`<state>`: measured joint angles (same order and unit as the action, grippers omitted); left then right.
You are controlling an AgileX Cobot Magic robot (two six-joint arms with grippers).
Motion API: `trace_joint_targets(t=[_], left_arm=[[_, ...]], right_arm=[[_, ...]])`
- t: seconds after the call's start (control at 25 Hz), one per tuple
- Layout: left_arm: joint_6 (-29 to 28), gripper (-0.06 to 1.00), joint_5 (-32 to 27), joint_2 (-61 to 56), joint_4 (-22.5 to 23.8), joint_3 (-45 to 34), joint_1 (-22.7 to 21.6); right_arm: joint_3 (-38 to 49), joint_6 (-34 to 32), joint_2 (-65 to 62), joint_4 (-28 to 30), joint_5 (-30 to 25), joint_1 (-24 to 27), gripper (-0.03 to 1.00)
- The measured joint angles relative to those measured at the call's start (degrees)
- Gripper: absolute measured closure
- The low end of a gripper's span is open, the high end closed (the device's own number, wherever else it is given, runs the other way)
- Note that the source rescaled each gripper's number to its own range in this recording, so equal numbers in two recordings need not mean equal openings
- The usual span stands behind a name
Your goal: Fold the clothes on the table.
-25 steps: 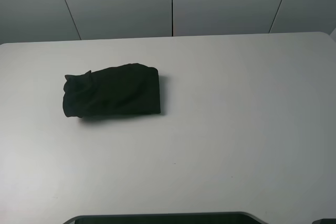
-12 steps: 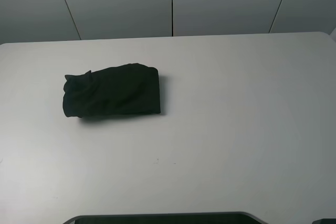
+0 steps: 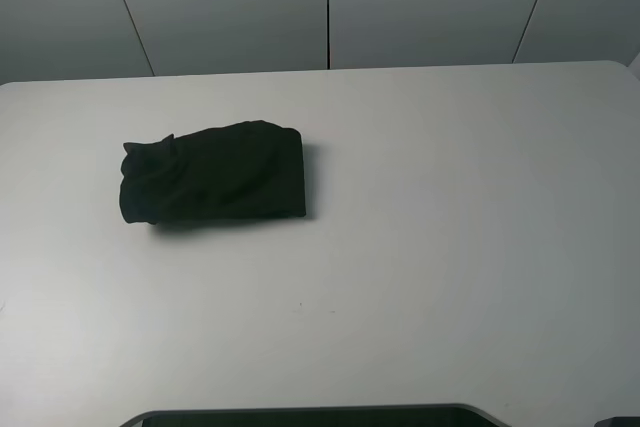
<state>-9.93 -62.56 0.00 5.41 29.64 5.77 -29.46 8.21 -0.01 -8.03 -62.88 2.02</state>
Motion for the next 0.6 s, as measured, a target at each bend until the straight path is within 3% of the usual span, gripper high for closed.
trace_joint_targets(t=[0.6], left_arm=[[0.24,-0.05,0.0,0.0,0.0,0.0,0.0]], right_arm=[[0.0,0.12,0.0,0.0,0.0,0.0,-0.03]])
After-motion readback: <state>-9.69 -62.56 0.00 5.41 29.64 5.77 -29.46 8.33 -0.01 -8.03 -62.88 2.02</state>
